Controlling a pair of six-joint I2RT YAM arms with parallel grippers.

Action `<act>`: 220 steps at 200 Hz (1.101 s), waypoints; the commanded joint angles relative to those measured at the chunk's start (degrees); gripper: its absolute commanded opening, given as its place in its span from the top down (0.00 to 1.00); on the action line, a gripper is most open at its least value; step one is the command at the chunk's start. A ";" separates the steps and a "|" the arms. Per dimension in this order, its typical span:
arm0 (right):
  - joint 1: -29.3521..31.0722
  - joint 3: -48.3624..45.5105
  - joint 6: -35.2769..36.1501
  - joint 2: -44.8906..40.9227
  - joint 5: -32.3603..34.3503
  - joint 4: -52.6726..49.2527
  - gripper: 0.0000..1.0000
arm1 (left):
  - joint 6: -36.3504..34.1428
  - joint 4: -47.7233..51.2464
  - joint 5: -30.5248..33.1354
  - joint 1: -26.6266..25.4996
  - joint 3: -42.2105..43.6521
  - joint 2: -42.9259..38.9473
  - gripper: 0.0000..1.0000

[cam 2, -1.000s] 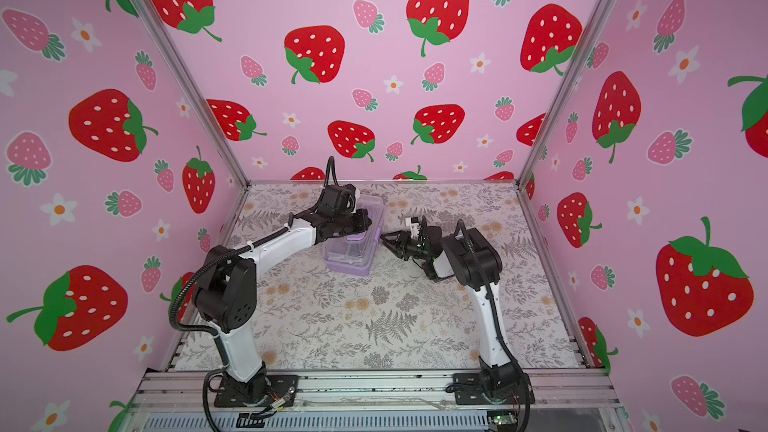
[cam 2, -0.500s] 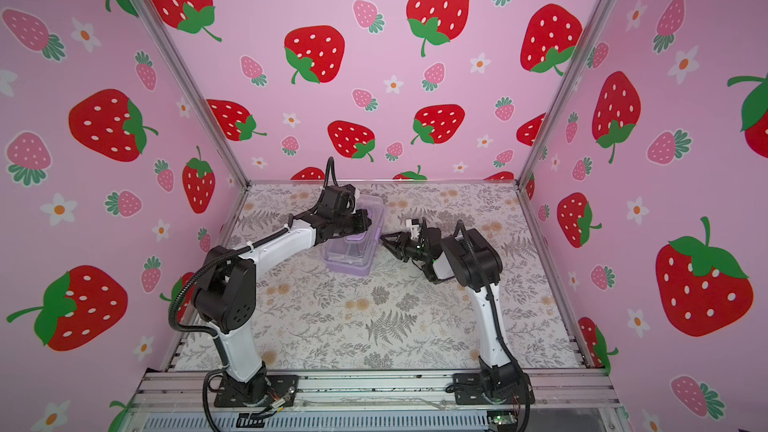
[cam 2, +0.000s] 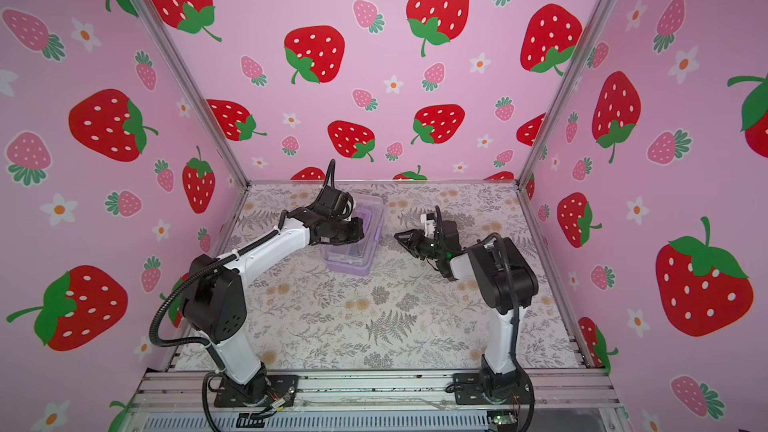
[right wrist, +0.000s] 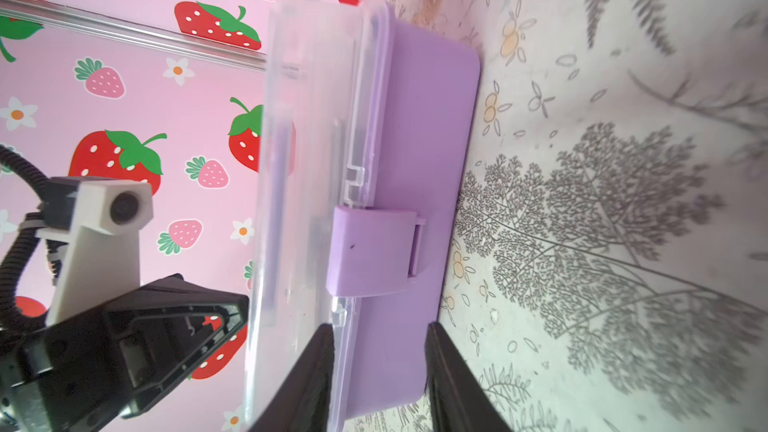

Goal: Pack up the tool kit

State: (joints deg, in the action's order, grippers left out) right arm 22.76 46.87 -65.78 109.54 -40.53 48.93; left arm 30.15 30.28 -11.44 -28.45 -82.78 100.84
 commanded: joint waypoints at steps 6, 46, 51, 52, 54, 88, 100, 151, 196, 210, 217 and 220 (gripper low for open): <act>-0.39 0.23 13.98 -8.45 8.53 -17.29 0.56 | -1.36 5.23 3.26 0.00 -2.11 -7.88 0.95; -0.44 2.43 31.25 -25.36 27.12 -33.44 0.01 | -3.54 1.17 14.31 1.33 4.85 -23.38 0.48; -0.44 2.39 33.00 -27.47 29.75 -34.35 0.01 | -4.09 -0.18 17.33 1.30 6.67 -26.04 0.44; -0.44 2.37 33.35 -27.85 30.26 -34.52 0.01 | -4.16 -0.47 17.90 1.29 7.06 -26.48 0.44; -0.44 2.31 34.09 -28.76 31.13 -34.82 0.01 | -4.23 -1.12 18.97 1.33 7.82 -27.49 0.42; -0.44 -2.64 40.56 -41.28 44.38 -32.70 0.01 | -7.54 -17.11 34.41 1.79 24.95 -44.50 0.01; -0.45 -5.50 43.73 -44.40 46.21 -29.78 0.01 | -12.30 -27.44 37.04 1.76 33.00 -49.29 0.01; -0.42 -21.14 61.22 -48.18 58.71 -15.65 0.01 | -25.33 -38.74 53.78 4.24 50.25 -51.44 0.01; -0.96 -29.77 62.75 -44.83 67.95 -6.03 0.01 | -26.32 -50.39 42.68 15.15 61.67 -42.87 0.01; -1.68 -29.44 63.16 -42.09 69.34 -4.88 0.01 | -24.77 -54.15 38.44 18.64 63.72 -39.07 0.01; -2.44 -29.08 62.78 -40.26 69.62 -4.14 0.01 | -24.12 -55.89 37.27 20.07 64.42 -36.76 0.01; -2.92 -29.04 62.53 -39.55 69.64 -3.66 0.01 | -24.00 -57.21 36.95 20.79 64.57 -35.95 0.01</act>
State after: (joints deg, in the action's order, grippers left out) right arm 21.67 17.34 -5.48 66.28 23.79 37.95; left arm 5.65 -15.68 31.44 -11.92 -20.18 60.07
